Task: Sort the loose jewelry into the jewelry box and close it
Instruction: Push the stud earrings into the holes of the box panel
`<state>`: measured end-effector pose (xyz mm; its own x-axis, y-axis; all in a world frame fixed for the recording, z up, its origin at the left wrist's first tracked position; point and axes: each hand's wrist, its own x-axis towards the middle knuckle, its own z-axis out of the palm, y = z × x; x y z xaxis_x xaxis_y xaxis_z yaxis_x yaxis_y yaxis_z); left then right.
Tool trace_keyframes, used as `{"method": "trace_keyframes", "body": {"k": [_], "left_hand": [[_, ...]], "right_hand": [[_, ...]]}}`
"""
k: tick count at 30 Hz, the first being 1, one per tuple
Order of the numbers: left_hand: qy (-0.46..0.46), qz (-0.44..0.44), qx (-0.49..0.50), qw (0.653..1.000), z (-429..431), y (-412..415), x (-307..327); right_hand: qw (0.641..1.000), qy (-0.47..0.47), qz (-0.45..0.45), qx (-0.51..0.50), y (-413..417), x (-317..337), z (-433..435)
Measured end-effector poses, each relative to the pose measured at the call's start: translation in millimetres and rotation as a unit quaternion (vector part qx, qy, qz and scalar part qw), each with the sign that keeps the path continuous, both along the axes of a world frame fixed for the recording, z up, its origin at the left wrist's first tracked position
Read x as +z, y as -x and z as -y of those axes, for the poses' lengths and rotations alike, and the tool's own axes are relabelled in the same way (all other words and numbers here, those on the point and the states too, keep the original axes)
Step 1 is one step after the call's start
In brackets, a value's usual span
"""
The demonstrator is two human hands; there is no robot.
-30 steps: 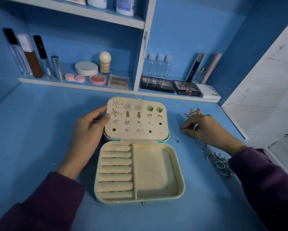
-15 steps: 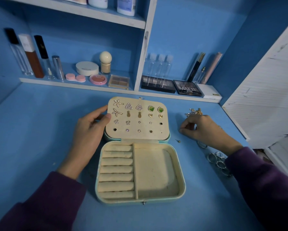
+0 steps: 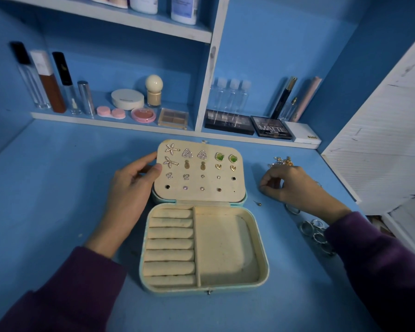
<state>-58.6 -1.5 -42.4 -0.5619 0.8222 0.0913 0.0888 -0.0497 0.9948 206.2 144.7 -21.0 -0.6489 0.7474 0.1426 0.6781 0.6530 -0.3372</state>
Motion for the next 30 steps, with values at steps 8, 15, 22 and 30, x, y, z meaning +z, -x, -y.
{"method": "trace_keyframes", "body": {"k": [8, 15, 22, 30], "left_hand": [[-0.003, 0.0, 0.001, 1.0, 0.0, -1.0, 1.9], [-0.003, -0.001, 0.005, 1.0, -0.8, -0.9, 0.6], [-0.001, -0.003, 0.002, 1.0, -0.3, -0.1, 0.0], [0.002, -0.001, 0.005, 1.0, -0.4, -0.7, 0.3]], "right_hand": [[1.0, 0.001, -0.011, 0.018, -5.2, 0.8, -2.8], [0.999, 0.024, -0.029, 0.011, -5.5, 5.4, -0.5], [0.999, 0.024, -0.005, 0.038, -4.6, 5.5, -2.9], [0.999, 0.038, -0.012, 0.02, 2.8, 9.5, -2.0]]}}
